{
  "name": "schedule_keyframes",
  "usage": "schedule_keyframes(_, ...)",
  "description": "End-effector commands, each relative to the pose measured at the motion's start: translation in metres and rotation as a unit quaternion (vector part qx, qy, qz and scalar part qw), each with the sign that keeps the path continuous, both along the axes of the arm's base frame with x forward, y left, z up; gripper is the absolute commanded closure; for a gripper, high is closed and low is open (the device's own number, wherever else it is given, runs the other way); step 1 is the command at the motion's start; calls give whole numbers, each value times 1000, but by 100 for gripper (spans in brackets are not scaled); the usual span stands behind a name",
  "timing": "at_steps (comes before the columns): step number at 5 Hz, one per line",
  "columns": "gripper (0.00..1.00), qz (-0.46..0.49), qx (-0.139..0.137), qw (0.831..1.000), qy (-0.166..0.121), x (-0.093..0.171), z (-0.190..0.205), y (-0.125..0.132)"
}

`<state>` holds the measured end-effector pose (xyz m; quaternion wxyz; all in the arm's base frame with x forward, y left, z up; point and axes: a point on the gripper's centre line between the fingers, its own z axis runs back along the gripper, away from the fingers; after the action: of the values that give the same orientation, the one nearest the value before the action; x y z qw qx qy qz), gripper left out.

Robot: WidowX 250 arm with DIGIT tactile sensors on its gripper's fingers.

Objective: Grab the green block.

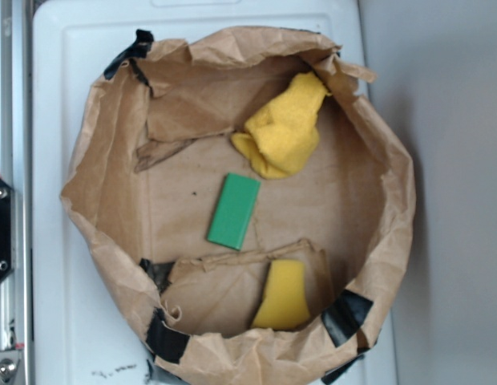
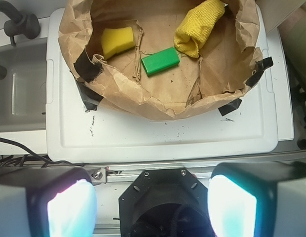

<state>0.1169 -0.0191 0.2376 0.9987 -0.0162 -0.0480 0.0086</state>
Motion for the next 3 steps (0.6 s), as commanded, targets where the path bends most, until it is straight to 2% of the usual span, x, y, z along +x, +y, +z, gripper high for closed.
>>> schedule_keyframes(1,0,0,0,1000,0,0,0,0)
schedule_keyframes(2,0,65,-18,998,15,50,-25,2)
schedule_keyframes(3,0,109,-22,994,8,51,-45,12)
